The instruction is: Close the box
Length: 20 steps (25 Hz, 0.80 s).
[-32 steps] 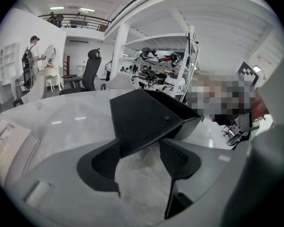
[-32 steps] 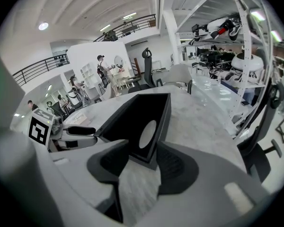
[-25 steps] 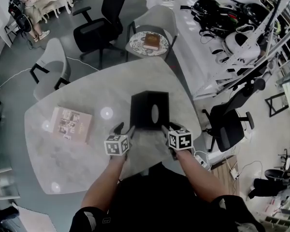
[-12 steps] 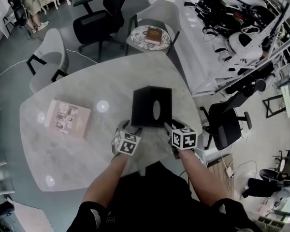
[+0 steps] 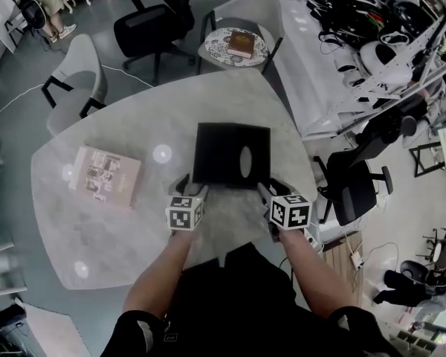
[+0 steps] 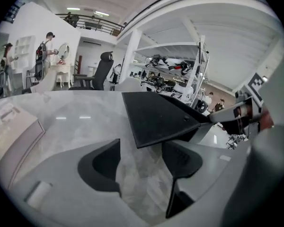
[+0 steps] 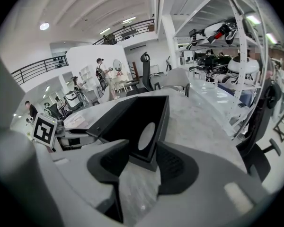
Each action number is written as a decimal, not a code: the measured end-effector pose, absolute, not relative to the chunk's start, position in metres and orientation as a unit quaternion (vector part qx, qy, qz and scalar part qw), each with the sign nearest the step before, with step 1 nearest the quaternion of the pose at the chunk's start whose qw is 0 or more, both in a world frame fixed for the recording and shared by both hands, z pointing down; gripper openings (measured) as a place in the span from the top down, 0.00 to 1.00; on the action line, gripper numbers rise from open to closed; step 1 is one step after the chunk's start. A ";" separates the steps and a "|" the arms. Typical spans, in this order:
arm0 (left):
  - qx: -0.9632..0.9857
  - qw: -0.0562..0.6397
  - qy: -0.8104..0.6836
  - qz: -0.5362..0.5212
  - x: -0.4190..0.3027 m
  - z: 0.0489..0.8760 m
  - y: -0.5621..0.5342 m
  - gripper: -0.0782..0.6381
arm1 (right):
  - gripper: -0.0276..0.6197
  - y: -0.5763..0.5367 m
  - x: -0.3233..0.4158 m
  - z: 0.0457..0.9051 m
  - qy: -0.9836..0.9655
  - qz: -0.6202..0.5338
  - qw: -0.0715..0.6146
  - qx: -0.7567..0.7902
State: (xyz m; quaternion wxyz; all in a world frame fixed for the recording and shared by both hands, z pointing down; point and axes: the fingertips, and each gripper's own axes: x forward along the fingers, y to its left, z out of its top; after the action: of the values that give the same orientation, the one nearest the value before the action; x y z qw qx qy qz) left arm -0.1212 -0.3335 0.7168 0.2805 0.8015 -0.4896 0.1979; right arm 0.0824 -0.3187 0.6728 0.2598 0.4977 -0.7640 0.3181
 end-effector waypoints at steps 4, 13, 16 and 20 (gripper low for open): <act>0.828 0.272 -0.452 0.192 -0.115 0.696 -0.331 0.55 | 0.69 -0.316 0.083 0.671 -0.760 0.323 0.263 0.498; 0.894 0.221 -0.334 0.200 -0.098 0.673 -0.322 0.65 | 0.69 -0.301 0.079 0.668 -0.759 0.336 0.243 0.502; 0.908 0.214 -0.299 0.201 -0.095 0.668 -0.321 0.65 | 0.69 -0.294 0.076 0.665 -0.758 0.341 0.237 0.503; 0.918 0.238 -0.275 0.158 -0.091 0.652 -0.319 0.64 | 0.69 -0.281 0.072 0.658 -0.762 0.344 0.236 0.495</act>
State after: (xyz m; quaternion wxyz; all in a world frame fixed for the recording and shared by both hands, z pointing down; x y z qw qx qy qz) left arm -0.0914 -0.3192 0.6520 0.2376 0.9181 -0.2748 0.1582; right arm 0.0722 -0.2807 0.6579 0.2362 0.4955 -0.7618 0.3441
